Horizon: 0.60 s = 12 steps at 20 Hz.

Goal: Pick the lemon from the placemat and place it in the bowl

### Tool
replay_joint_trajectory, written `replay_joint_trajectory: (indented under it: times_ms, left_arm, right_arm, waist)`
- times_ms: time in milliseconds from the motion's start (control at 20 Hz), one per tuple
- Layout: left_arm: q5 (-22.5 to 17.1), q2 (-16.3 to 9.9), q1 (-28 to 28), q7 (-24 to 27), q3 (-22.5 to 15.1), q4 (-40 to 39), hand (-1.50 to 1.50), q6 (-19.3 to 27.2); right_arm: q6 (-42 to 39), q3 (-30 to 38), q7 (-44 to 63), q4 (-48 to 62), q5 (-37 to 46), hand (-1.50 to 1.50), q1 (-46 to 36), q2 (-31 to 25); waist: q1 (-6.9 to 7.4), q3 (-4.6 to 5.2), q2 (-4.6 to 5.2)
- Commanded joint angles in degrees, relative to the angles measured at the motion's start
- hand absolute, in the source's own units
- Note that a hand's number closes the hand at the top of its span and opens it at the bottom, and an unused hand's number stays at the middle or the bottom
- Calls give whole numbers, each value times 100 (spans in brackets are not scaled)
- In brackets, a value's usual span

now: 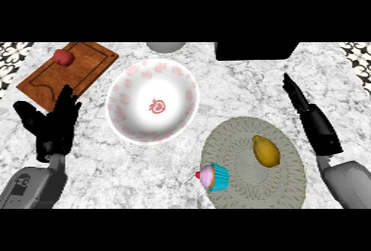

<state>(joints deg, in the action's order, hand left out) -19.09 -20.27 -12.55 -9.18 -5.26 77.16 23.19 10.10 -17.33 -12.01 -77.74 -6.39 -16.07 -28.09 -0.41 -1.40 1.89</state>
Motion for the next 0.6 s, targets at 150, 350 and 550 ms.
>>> replay_joint_trajectory:
  times_ms: [150,350,550]
  left_arm:
    - [672,-444,-350,439,-407,309,0,-262]
    - [996,-596,-656,529,-695,599,0,-411]
    - [1172,-528,-609,444,-817,752,0,-215]
  right_arm:
    - [-2647,-329,-618,202,-1514,150,-309,282]
    - [-2475,666,-1342,1651,-1449,150,-902,-72]
    - [-4846,635,-2164,1736,-2368,-150,-668,-456]
  waist:
    - [425,65,-53]
    - [434,89,-14]
    - [379,74,-59]
